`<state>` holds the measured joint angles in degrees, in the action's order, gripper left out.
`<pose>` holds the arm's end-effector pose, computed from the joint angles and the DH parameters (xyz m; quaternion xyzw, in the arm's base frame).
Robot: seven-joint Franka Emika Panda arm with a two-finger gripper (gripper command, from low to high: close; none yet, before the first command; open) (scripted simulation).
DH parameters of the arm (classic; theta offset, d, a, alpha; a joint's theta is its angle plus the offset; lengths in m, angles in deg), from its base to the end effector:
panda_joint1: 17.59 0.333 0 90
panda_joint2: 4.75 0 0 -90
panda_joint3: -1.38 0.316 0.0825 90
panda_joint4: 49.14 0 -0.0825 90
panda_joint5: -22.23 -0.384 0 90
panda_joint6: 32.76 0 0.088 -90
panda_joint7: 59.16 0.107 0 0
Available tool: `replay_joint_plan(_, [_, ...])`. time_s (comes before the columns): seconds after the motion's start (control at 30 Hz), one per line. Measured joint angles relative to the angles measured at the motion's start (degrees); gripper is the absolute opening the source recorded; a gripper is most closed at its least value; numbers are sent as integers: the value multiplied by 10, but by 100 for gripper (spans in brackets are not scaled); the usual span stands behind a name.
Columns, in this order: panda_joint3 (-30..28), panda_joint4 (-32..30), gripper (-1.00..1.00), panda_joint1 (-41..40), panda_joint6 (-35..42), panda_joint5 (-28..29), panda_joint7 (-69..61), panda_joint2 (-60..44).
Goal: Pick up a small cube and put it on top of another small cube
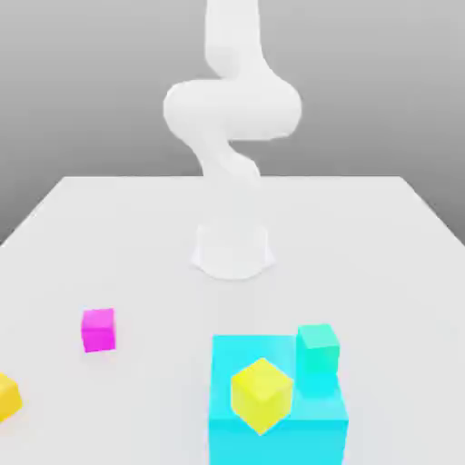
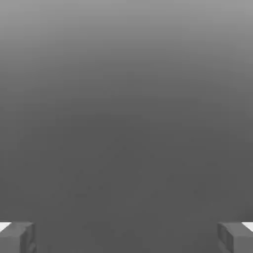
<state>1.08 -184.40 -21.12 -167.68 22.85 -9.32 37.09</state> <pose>0.3748 -0.0259 0.6611 -0.8354 0.4202 -0.3273 0.1356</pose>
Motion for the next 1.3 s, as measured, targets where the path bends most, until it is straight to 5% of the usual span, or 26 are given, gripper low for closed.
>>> replay_joint_plan(0.6, [-97, -296, 0, -267, -284, 13, 334, -382])
replay_joint_plan(0.87, [-17, -284, 0, -339, -421, -85, 280, -552])
replay_joint_plan(0.9, [-10, -282, -100, -346, -431, -86, 279, -564])
replay_joint_plan(1.13, [-9, -283, -100, -347, -430, -84, 281, -562])
replay_joint_plan(1.3, [-48, -300, -100, -320, -357, -36, 317, -471])
